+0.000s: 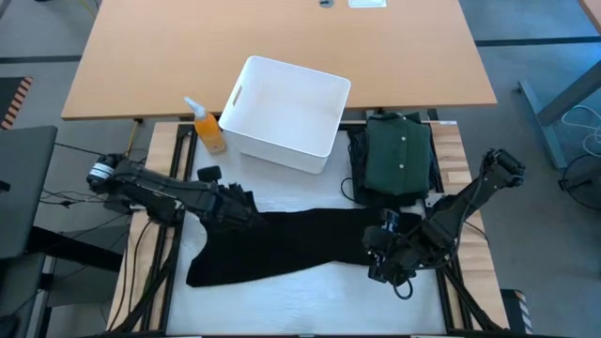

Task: Fold laundry
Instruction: Fold the black shirt

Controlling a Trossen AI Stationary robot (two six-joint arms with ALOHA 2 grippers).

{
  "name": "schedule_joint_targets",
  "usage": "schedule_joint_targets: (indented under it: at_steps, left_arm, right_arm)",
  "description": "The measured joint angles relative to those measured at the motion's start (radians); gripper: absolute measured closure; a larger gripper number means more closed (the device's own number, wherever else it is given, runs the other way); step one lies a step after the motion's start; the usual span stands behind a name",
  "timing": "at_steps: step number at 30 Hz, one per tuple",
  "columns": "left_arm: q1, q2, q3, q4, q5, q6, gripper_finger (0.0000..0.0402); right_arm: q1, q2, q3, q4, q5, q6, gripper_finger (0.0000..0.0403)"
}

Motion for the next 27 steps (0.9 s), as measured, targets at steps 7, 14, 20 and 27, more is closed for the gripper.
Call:
schedule_joint_targets:
  at_steps: [7, 14, 20, 27]
  left_arm:
    - [0.017, 0.0, 0.0, 0.071, 0.168, 0.087, 0.0401]
    - [-0.186, 0.001, 0.0, 0.275, 0.386, 0.034, 0.0401]
    - [-0.369, 0.022, -0.029, 0.442, 0.478, -0.141, 0.0401]
    - [-0.443, 0.046, -0.196, 0.707, 0.484, -0.312, 0.0399]
  right_arm:
    - [0.004, 0.0, 0.0, 0.0, 0.0, 0.008, 0.0278]
    - [0.042, 0.0, 0.0, 0.01, -0.005, 0.024, 0.0278]
    - [0.071, 0.0, 0.0, 0.01, -0.008, 0.038, 0.0278]
    - [0.056, 0.0, 0.0, 0.013, -0.011, 0.055, 0.0278]
